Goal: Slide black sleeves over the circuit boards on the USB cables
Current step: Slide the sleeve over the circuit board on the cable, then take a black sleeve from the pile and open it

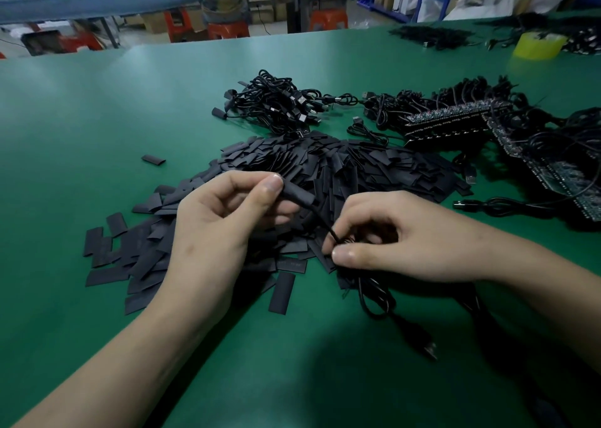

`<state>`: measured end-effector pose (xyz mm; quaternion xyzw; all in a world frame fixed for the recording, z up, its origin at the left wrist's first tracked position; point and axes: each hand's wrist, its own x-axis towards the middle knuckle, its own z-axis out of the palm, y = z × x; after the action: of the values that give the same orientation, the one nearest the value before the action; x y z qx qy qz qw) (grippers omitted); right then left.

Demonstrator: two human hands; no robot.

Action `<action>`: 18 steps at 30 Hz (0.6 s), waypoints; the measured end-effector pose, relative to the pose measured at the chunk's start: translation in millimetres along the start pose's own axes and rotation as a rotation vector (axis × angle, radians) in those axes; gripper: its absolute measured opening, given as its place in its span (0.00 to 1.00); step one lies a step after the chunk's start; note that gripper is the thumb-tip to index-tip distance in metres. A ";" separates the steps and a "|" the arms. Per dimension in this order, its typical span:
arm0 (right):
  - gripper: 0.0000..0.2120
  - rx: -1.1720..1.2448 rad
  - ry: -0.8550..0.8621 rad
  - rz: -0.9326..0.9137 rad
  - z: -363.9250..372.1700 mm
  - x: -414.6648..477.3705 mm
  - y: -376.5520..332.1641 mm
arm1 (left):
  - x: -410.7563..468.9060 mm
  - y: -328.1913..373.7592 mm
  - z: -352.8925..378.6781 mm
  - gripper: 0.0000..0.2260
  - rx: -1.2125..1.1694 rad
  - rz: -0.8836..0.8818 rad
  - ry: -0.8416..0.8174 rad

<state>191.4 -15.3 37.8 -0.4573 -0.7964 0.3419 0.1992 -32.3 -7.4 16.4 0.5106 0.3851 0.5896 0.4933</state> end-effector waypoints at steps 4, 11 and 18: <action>0.04 -0.036 -0.004 0.008 -9.8 0.1 -8.8 | 2.7 -0.6 -2.9 0.07 -0.044 -0.015 0.026; 0.11 0.303 0.138 0.103 -64.4 19.2 -17.4 | 3.8 -5.1 -8.1 0.05 0.352 0.210 -0.030; 0.11 -0.409 0.372 0.143 -116.1 165.9 -16.3 | -4.0 -11.5 -4.2 0.20 0.690 0.377 -0.193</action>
<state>171.5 164.5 130.1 -0.5979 -0.7643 0.0977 0.2210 -34.2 -8.5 3.8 0.7610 0.4120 0.4549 0.2101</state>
